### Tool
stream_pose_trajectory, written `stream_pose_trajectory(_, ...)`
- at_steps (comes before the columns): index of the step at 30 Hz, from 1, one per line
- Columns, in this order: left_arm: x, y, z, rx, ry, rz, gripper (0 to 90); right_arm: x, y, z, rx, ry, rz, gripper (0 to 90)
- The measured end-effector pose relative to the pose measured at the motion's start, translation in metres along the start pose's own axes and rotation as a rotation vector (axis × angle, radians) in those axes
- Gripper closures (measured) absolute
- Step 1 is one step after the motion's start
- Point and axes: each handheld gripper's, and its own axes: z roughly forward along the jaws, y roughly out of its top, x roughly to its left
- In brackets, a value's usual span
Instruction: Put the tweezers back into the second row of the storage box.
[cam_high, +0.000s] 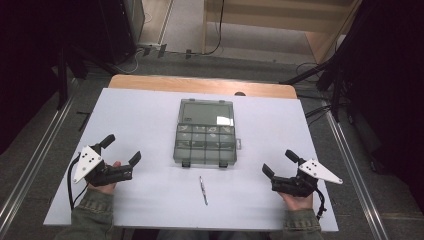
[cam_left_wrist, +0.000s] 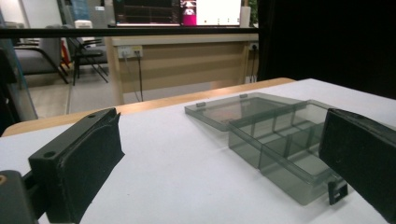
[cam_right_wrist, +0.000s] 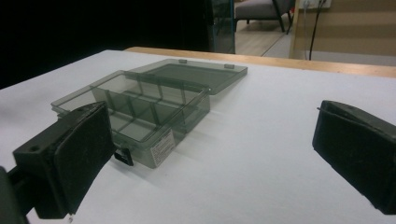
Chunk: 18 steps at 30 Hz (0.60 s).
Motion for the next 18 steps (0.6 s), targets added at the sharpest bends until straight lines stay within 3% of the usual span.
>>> stream_pose_trajectory(9, -0.002, -0.0003, -0.001, 0.014, -0.011, 0.009, 0.0, 0.0, -0.0005, 0.0007, 0.017, -0.021, 0.0, 0.0)
stream_pose_trajectory(18, -0.0022, -0.0001, 0.0008, 0.011, -0.01, 0.008, 0.0, 0.0064, -0.0015, 0.0041, 0.048, 0.004, -0.016, 0.0)
